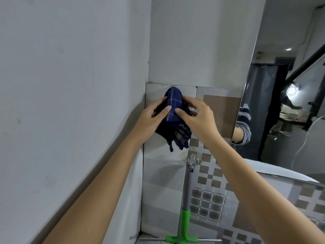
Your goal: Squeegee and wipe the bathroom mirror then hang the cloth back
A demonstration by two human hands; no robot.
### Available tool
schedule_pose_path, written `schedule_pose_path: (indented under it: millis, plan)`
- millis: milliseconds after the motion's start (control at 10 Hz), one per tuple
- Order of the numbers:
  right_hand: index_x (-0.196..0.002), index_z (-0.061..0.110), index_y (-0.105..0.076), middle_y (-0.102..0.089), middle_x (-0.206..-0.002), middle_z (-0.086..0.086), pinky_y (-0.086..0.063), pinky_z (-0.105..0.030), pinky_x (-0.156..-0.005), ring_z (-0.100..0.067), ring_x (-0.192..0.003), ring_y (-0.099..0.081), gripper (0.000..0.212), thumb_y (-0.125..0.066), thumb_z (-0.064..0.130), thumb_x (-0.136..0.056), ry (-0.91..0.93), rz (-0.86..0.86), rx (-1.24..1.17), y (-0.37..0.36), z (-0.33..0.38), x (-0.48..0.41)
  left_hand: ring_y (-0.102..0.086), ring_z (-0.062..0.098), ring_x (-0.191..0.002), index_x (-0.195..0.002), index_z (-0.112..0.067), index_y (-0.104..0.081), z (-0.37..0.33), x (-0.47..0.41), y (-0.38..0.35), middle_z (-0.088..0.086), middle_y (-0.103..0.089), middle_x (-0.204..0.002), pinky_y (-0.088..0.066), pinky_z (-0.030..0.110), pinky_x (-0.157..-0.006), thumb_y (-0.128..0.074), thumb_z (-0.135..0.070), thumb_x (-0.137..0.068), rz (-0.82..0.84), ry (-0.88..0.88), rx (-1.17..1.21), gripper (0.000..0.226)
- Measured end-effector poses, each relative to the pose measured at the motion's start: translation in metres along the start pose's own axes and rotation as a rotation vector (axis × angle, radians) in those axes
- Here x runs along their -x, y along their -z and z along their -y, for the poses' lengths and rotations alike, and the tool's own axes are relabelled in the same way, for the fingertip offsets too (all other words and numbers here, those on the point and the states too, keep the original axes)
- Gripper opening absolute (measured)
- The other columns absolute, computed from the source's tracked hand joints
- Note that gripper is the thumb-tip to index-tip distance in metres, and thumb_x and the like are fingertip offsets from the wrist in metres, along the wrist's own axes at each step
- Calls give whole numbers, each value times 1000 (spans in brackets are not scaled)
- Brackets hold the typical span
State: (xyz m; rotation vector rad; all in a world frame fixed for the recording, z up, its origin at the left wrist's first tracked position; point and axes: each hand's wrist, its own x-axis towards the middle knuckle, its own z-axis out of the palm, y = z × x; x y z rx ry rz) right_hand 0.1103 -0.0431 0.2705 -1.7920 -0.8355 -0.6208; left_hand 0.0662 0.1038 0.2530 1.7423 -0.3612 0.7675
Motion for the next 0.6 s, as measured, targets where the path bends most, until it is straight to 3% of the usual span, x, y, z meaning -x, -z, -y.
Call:
schedule_pose_path:
  millis: [100,200,300,500,600]
  plan:
    - [-124,14,-58,-62,-112,2,-43,-2,-76,-6,-97,-55,39,-64,18,-86,25,-44,-10,-6,-8,-1,-53,-11,-107,-128,-11,-50,8,-6,-3,-8,-57,-119,-40,6,-86,-57,-16,-90,-55,-115,-84,39]
    - [-121,12,-60,-64,-112,-2,-43,-3,-76,-9,-96,-57,34,-63,14,-86,56,-83,15,-10,-10,-1,-51,-13,-106,-127,-8,-51,15,-8,-7,-1,-58,-122,-38,3,-85,-58,-13,-89,-115,-174,-146,39]
    - [-120,10,-61,-63,-112,-6,-43,-15,-83,-14,-98,-58,32,-61,12,-88,67,-88,47,-12,-10,0,-50,-15,-104,-126,-10,-52,17,-9,-7,-1,-58,-121,-37,2,-84,-58,-14,-89,-135,-180,-195,38]
    - [-119,6,-58,-60,-115,-10,-42,-24,-85,-19,-98,-54,27,-49,11,-94,67,-7,192,-4,10,16,-49,15,-117,-131,-13,-47,-6,-2,-7,4,-53,-129,-38,23,-95,-49,-23,-94,-68,-96,-517,39]
    - [-116,9,-52,-55,-117,-10,-40,-32,-86,-25,-107,-49,23,-40,16,-97,44,-7,255,10,22,30,-43,27,-125,-135,-9,-38,-21,6,-4,12,-46,-136,-38,42,-104,-37,-32,-97,-44,-82,-679,44]
